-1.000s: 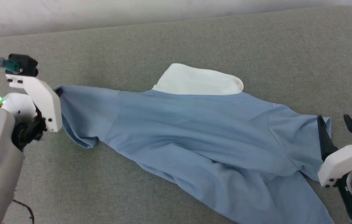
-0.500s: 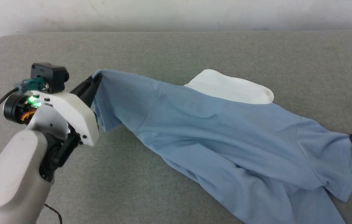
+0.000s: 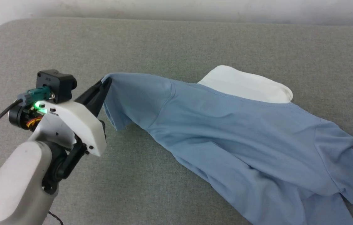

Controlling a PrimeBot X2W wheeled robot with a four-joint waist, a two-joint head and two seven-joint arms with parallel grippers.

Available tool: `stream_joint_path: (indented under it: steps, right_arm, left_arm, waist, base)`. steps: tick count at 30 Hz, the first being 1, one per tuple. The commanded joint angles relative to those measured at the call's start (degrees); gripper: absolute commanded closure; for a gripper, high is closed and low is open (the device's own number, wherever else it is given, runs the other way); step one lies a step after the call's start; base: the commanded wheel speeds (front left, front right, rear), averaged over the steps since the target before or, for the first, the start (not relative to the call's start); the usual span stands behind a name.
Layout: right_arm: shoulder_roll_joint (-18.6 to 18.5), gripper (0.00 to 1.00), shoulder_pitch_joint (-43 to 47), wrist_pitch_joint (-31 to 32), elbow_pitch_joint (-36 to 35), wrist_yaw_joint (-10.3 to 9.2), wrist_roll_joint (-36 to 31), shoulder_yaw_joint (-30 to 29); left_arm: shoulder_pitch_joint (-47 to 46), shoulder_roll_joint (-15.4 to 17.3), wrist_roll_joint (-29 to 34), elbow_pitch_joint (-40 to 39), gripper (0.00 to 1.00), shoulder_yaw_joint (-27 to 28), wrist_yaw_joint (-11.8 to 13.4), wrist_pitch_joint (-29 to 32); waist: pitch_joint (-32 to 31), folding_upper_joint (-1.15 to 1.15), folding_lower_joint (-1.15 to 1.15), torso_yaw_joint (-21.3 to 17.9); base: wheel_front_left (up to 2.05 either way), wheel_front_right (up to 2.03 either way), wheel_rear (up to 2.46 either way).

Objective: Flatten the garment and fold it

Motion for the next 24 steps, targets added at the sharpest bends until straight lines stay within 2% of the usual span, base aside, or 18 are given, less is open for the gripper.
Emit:
stream_joint_path:
  steps: [1,2,3,4,7,13,18,24]
  right_arm:
    - [0.8,0.0,0.5,-0.1,2.0,-0.03,0.5,1.7]
    - [0.7,0.09,0.6,-0.4,2.6,-0.03,1.0,2.6]
    - [0.6,0.69,0.6,-0.6,3.3,-0.03,1.4,3.5]
    - [0.4,1.0,0.7,-0.9,3.9,-0.03,1.8,4.4]
    - [-0.7,1.0,0.6,-3.4,5.1,-0.03,2.5,6.2]
    - [-2.9,1.0,-1.8,-13.1,4.5,-0.03,1.2,5.4]
    - [-5.1,1.0,-4.4,-19.1,-0.2,-0.03,1.2,6.3]
    - [-8.0,1.0,-7.3,-22.7,-7.8,-0.03,2.4,7.1]
  left_arm:
    - [0.7,0.2,0.4,-0.3,1.0,0.0,0.3,0.0]
    - [0.7,0.2,0.4,-0.3,1.0,0.1,0.3,0.0]
    - [0.7,0.2,0.3,-0.3,1.0,0.1,0.4,-0.1]
    - [0.7,0.1,0.2,-0.2,1.0,0.1,0.5,-0.1]
    - [1.0,-0.1,0.2,0.3,1.0,0.2,0.8,-0.6]
    - [2.2,-0.1,0.5,1.2,1.0,2.0,2.1,-4.2]
    - [3.5,0.7,0.5,0.9,1.0,5.1,3.7,-7.8]
    - [4.6,2.4,1.1,-1.9,1.0,9.0,6.0,-11.4]
  waist:
    - [0.3,0.0,0.0,0.1]
    - [0.4,0.0,0.0,0.1]
    - [0.4,0.0,0.0,0.1]
    - [0.4,0.0,0.0,0.1]
    - [-0.3,0.0,0.0,-0.1]
    - [-4.1,0.0,0.0,-0.9]
    - [-8.4,0.0,0.0,-2.1]
    - [-12.5,0.0,0.0,-3.6]
  base:
    - [0.0,0.0,0.0]
    - [0.0,0.0,0.0]
    - [0.0,0.0,0.0]
    - [0.0,0.0,0.0]
    - [0.0,0.0,0.0]
    - [0.0,0.0,0.0]
    - [0.0,0.0,0.0]
    - [0.0,0.0,0.0]
